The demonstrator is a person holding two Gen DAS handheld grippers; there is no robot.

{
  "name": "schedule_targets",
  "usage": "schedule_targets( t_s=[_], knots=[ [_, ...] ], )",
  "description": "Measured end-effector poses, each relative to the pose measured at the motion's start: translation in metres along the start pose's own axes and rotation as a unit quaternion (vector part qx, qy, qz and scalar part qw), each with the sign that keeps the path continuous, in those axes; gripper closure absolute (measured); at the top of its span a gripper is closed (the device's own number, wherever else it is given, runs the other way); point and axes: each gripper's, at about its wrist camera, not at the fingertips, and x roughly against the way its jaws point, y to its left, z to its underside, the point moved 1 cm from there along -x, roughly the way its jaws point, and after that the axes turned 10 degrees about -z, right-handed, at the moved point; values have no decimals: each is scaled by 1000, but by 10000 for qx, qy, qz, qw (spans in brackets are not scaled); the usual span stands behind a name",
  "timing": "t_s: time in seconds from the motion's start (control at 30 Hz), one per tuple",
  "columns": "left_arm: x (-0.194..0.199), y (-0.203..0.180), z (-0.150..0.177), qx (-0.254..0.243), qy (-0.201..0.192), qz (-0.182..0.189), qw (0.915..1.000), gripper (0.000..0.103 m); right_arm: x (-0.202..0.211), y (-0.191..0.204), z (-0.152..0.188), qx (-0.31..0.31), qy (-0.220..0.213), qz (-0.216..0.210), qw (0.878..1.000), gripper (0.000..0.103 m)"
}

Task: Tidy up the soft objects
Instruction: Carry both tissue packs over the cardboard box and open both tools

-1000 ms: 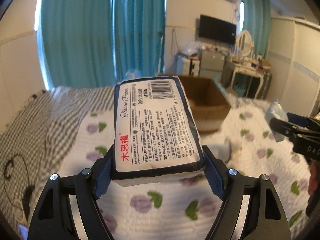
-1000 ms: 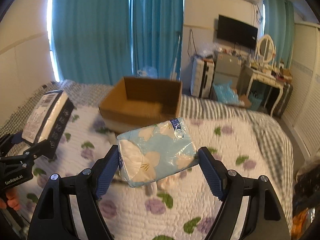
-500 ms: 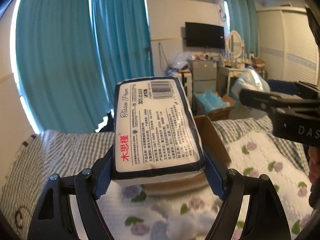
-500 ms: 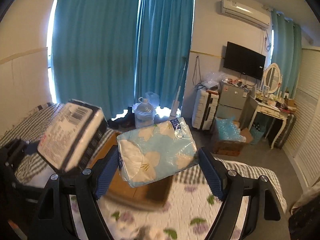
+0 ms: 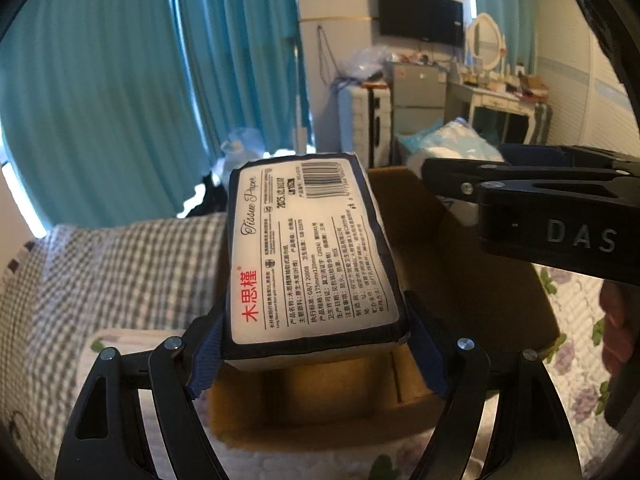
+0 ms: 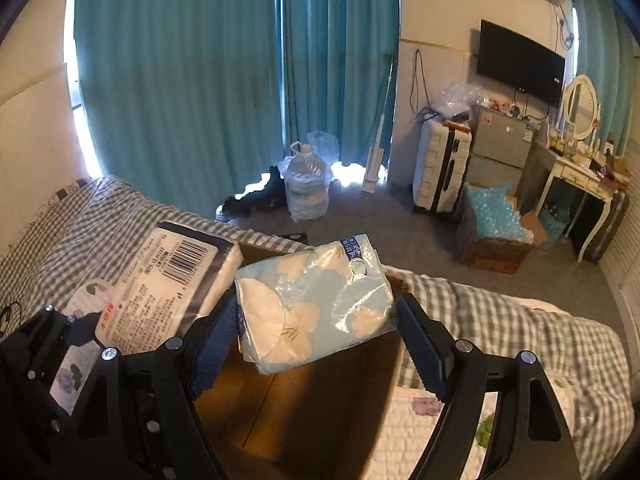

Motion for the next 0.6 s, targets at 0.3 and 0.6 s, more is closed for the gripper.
schedule_targets(
  t_s=[0.3, 0.6],
  knots=[
    [12, -6, -12, -3, -183, -166, 9997, 5, 17, -7, 7, -100, -178, 1, 9998, 0],
    [100, 15, -9, 29, -498, -280, 9984, 4, 138, 1, -5, -9, -460, 412, 9981, 0]
  ],
)
